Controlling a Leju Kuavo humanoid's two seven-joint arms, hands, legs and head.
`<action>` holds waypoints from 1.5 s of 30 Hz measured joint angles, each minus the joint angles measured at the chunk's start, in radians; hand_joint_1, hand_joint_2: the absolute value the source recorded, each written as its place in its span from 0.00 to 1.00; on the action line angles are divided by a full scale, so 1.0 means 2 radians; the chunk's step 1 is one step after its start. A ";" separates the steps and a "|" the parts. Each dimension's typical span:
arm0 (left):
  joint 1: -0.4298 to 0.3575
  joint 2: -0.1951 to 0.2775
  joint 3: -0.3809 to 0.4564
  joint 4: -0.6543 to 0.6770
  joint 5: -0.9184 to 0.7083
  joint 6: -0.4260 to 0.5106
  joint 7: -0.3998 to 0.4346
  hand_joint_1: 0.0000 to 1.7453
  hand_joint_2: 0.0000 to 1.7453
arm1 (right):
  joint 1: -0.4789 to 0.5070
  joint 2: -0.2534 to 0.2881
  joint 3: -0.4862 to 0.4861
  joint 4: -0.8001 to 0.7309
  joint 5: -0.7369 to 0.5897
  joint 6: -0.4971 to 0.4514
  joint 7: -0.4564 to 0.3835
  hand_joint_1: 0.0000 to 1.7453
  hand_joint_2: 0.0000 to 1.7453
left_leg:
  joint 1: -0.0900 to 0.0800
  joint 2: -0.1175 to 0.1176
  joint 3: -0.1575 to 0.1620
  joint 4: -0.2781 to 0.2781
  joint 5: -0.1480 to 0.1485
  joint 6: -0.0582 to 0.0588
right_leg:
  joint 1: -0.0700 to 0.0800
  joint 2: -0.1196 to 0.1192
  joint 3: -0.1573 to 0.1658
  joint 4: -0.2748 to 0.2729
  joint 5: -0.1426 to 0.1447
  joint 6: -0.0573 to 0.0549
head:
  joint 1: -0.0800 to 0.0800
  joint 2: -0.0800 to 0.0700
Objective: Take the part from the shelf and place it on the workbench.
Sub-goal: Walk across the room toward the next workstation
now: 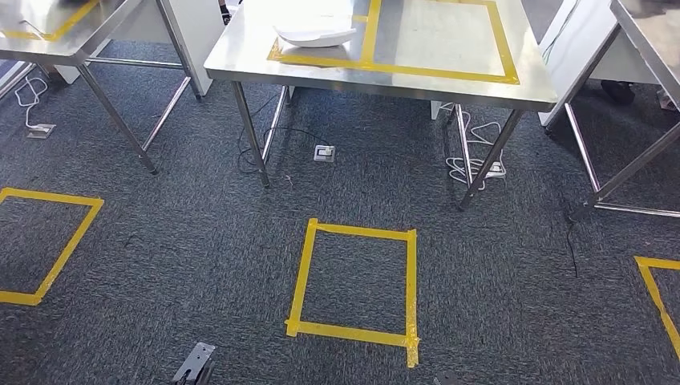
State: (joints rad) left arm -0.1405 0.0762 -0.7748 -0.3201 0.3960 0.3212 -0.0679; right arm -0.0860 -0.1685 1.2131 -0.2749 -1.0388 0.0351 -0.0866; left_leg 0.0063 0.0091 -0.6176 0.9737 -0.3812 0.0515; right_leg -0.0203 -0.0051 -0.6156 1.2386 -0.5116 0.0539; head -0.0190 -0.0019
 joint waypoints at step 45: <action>-0.016 0.008 -0.014 0.008 -0.039 -0.030 0.046 0.00 0.00 | -0.004 0.004 -0.006 0.011 0.002 0.007 -0.008 0.00 0.00 | 0.005 0.000 -0.057 0.154 -0.073 -0.031 | 0.003 0.000 0.068 -0.134 -0.001 -0.030 | -0.002 0.000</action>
State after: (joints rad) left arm -0.1717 0.0929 -0.8037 -0.3044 0.3182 0.2617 0.0237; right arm -0.0939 -0.1612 1.2003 -0.2530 -1.0341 0.0494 -0.1023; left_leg 0.0156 0.0092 -0.7325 1.2811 -0.5280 -0.0104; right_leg -0.0150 -0.0044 -0.4787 0.9697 -0.5137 -0.0063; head -0.0231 -0.0019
